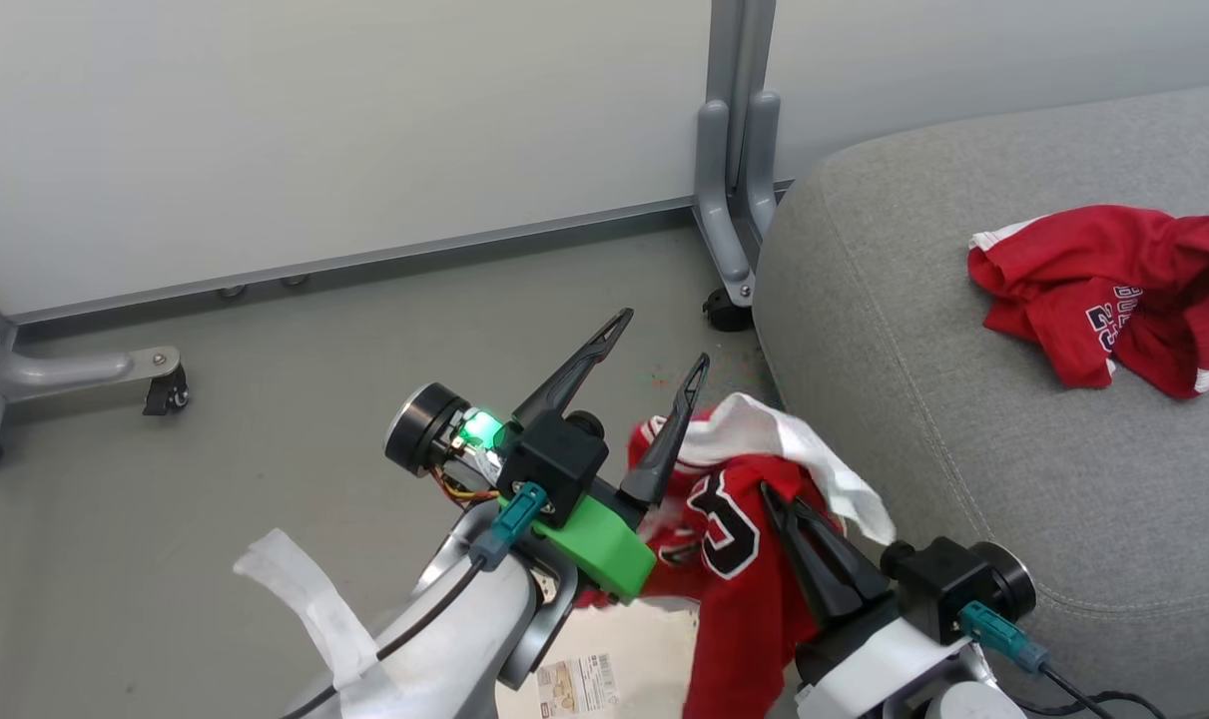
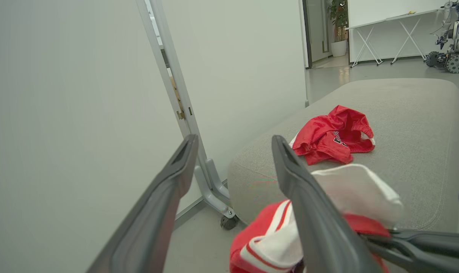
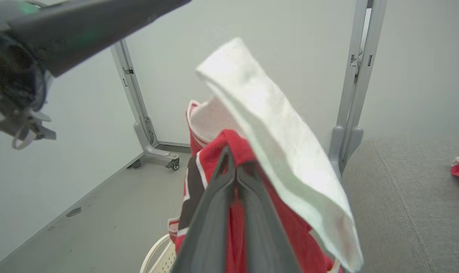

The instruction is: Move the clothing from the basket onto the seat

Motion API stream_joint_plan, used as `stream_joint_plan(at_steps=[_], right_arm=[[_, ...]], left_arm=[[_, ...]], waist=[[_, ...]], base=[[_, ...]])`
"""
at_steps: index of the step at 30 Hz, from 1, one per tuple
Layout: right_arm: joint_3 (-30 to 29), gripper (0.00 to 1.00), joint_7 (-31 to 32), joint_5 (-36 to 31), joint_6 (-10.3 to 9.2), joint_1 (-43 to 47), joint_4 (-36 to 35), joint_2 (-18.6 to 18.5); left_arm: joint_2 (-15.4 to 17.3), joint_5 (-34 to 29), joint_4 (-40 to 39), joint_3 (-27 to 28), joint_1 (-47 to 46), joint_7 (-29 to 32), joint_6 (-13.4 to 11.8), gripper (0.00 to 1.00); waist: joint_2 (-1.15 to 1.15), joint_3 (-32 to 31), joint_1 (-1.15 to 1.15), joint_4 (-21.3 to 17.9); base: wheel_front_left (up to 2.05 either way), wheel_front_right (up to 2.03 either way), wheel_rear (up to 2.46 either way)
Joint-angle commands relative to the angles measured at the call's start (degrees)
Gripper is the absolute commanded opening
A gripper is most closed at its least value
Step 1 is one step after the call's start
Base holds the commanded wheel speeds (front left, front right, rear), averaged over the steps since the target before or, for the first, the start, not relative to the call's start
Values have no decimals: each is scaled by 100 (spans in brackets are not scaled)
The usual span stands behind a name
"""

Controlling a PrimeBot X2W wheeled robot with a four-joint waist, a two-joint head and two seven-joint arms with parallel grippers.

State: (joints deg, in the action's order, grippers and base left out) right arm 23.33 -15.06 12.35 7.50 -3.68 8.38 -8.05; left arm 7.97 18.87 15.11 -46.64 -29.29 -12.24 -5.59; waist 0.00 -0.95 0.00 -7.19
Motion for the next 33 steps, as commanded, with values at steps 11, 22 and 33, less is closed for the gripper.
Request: stream_joint_plan(at_steps=[11, 22, 33], right_arm=[[-84, 0, -17, -45, -2, 4, -74, 28], [-198, 0, -17, -132, -2, -6, -148, 78], [-385, 0, -17, -313, -2, -222, -584, 106]], left_arm=[[111, -21, 16, -26, 45, -12, -132, 100], [198, 76, 29, -65, 152, 1, -129, 100], [496, 529, -121, 198, 656, -122, -62, 100]], waist=[[0, 55, 0, -106], [0, 79, 0, -249], [0, 472, 0, -991]], base=[[0, 0, 0], [0, 0, 0], [0, 0, 0]])
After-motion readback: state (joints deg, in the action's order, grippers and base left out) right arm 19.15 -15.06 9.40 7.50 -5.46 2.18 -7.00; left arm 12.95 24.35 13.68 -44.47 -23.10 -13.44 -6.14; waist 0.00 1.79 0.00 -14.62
